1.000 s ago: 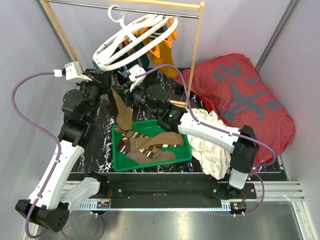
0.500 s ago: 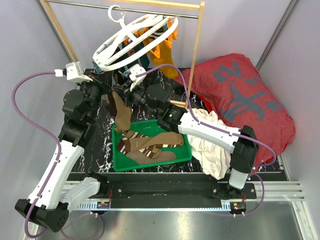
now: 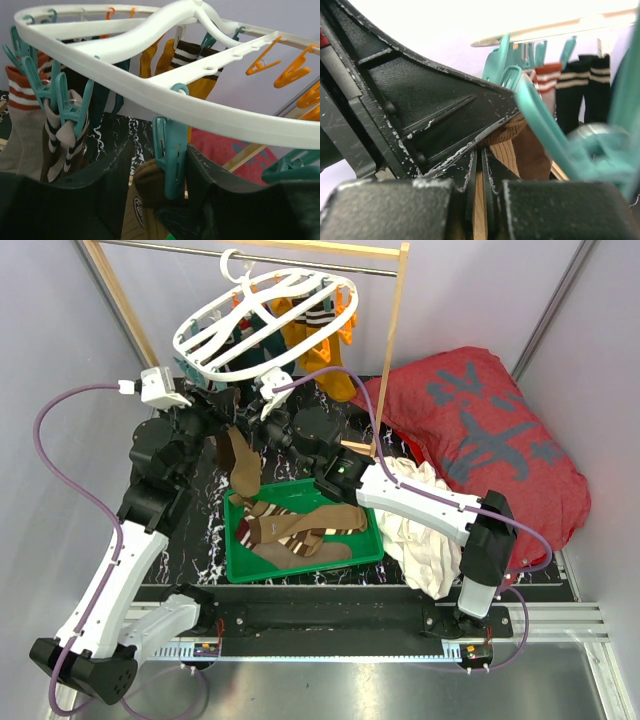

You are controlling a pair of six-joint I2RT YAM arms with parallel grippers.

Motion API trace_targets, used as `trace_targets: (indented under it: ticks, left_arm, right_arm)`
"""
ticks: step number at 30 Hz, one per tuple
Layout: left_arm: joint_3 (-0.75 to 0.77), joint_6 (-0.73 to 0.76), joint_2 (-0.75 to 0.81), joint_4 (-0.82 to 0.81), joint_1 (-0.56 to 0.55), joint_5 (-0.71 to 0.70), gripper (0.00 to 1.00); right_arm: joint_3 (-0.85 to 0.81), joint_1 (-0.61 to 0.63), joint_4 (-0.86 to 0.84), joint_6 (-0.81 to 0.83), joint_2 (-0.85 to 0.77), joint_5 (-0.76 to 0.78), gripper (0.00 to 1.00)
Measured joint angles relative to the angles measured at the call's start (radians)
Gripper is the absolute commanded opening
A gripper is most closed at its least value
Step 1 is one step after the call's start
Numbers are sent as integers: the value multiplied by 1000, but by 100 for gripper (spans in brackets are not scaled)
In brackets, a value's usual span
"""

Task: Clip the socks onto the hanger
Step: Clamp the sock onto the hanger, then rotate the hanger at the clothesline.

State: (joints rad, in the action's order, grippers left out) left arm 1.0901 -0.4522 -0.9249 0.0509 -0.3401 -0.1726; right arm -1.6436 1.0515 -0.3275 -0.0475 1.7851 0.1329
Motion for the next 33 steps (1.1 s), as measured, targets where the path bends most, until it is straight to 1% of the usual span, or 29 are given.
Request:
trace_targets:
  ticks: [3,4,6,7,10,11,13,17,20,28,33]
  left_arm:
    - [0,2,10,22,1,-3,58]
    - [0,3,15,26,1,-4,59]
    - [0,7,28,33,1,-7,60]
    - [0,10,34,37,1,-8,62]
    - [0,17,49,63,0,-8,63]
    - [0,19,52,70,0,-8,64]
    - [0,26,55,85,0,-6,65]
    - [0,41,55,108,-2,2,66]
    - [0,54,55,123,-2,6,71]
    - [7,87,24,143,-2,1,72]
    - [9,82,-43,141,-2,-37,75]
  right_arm:
    - [0,-1,-1,-3,0,1,26]
    - [0,-1,-3,-4,1,2,34]
    - [2,-2,-7,-2,1,4,40]
    - [8,-3,-17,-2,0,3,48]
    - [48,-5,-38,-3,-10,5,56]
    - [67,-5,-41,-3,-17,6,62]
    - [124,-5,-45,-3,-40,6,68]
    - [241,-5,-29,2,-108,6,76]
    - [322,-6,-2,11,-176,4,78]
    - [472,-39,161,27,-335,-66,78]
    - [582,-44,250,28,-368,-111,78]
